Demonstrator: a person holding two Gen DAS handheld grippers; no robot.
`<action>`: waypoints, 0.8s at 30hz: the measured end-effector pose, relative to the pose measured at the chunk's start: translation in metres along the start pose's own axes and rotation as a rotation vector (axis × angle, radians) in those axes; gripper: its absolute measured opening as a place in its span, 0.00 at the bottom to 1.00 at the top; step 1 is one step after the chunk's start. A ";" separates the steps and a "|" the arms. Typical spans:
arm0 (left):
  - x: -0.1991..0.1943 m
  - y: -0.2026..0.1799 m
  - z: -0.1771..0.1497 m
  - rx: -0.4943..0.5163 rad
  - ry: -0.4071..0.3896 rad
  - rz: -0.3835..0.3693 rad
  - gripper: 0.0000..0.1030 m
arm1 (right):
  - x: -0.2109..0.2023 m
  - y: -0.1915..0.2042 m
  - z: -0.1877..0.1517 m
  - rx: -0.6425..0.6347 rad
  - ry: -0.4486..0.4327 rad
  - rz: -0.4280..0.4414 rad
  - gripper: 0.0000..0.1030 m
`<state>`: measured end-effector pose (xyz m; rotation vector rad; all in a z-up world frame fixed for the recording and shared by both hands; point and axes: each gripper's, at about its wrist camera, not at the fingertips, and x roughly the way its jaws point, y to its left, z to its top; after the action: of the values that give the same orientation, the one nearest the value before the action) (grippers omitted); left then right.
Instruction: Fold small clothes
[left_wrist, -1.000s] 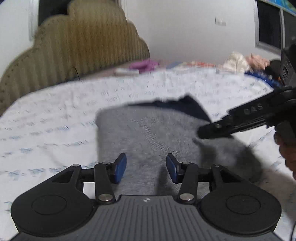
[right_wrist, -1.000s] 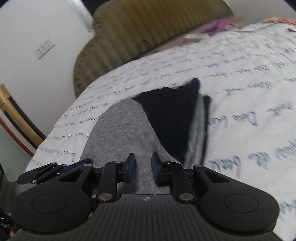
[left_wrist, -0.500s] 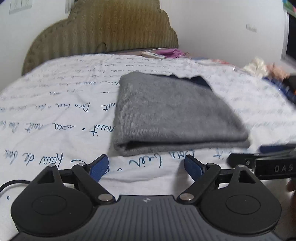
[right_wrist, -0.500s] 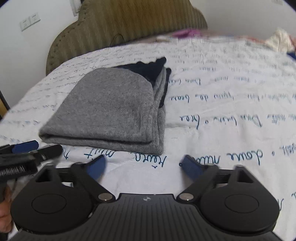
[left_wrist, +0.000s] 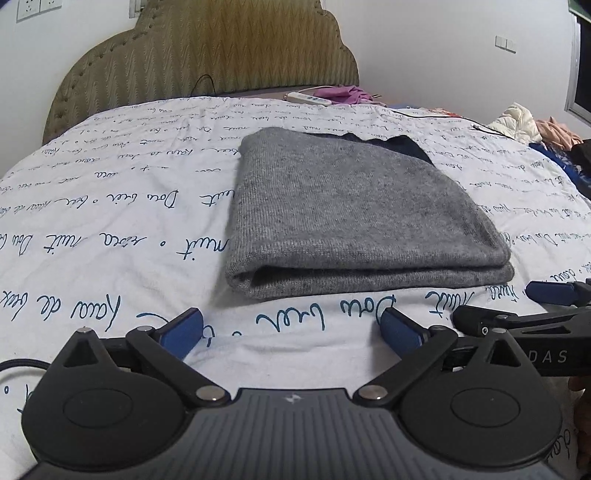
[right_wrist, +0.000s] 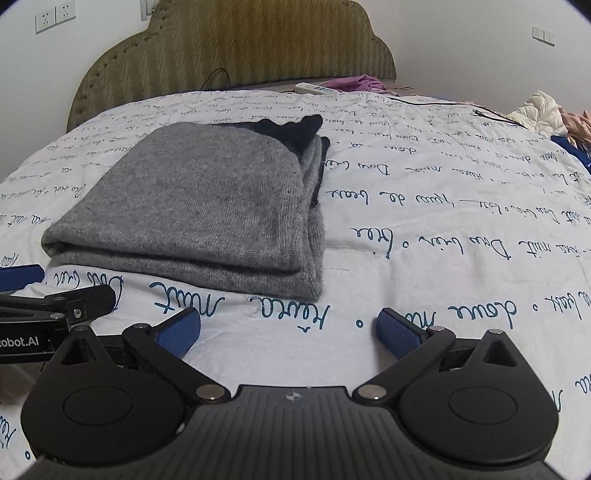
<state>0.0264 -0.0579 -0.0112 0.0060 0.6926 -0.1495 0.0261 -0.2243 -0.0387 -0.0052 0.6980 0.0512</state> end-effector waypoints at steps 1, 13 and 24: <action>0.000 0.000 0.000 0.002 0.001 0.002 1.00 | 0.000 0.000 0.000 0.000 0.001 0.000 0.99; -0.002 -0.001 -0.001 -0.004 0.000 0.017 1.00 | 0.001 0.001 0.005 0.011 0.049 0.003 0.99; -0.002 0.001 -0.002 -0.004 0.001 0.018 1.00 | -0.001 0.001 -0.005 0.020 -0.021 0.000 0.98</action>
<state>0.0236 -0.0569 -0.0110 0.0081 0.6936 -0.1308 0.0220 -0.2239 -0.0417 0.0149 0.6776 0.0442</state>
